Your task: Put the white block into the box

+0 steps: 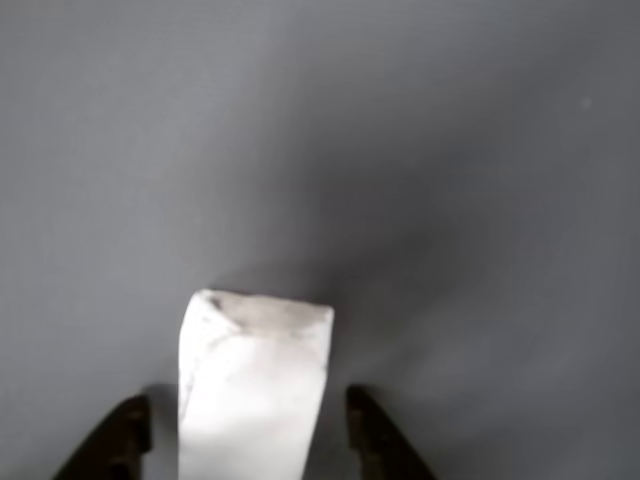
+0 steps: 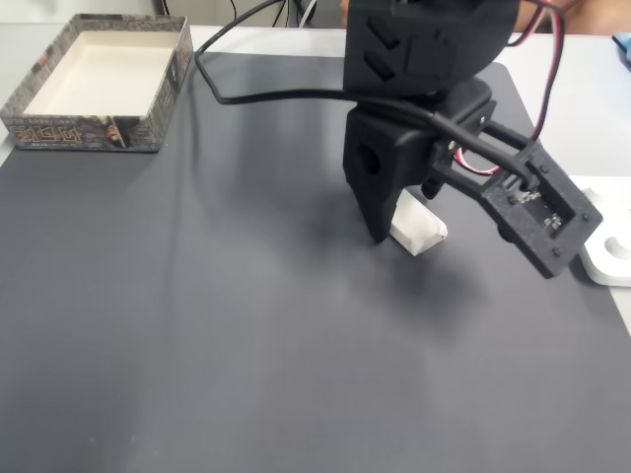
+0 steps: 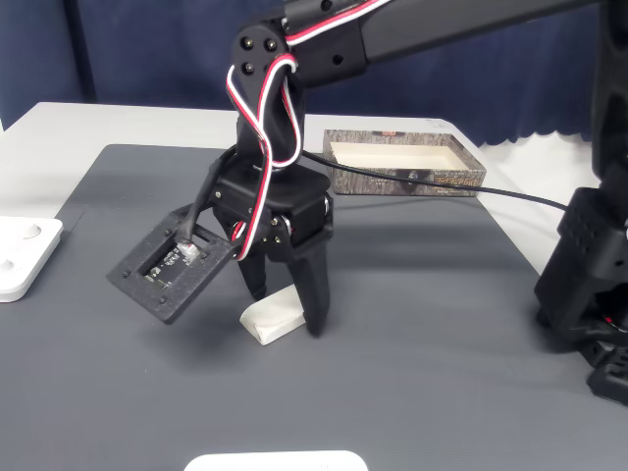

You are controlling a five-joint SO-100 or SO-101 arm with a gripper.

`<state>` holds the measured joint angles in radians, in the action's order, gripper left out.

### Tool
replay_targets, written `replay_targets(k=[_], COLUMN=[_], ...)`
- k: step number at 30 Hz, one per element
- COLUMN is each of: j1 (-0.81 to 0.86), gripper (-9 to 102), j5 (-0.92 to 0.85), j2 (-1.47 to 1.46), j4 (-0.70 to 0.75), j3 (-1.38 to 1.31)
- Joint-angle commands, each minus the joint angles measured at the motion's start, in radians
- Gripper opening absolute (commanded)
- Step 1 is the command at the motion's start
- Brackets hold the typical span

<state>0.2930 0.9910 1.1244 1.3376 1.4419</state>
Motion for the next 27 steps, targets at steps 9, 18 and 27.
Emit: replay_targets(k=[9, 18, 27], j1=[-0.025, -0.04, -0.043], gripper=[21, 16, 11], j5=[-0.018, -0.106, -0.161], j2=[0.017, 0.021, 0.043], j4=[0.011, 0.015, 0.035], j3=[-0.043, -0.02, -0.003])
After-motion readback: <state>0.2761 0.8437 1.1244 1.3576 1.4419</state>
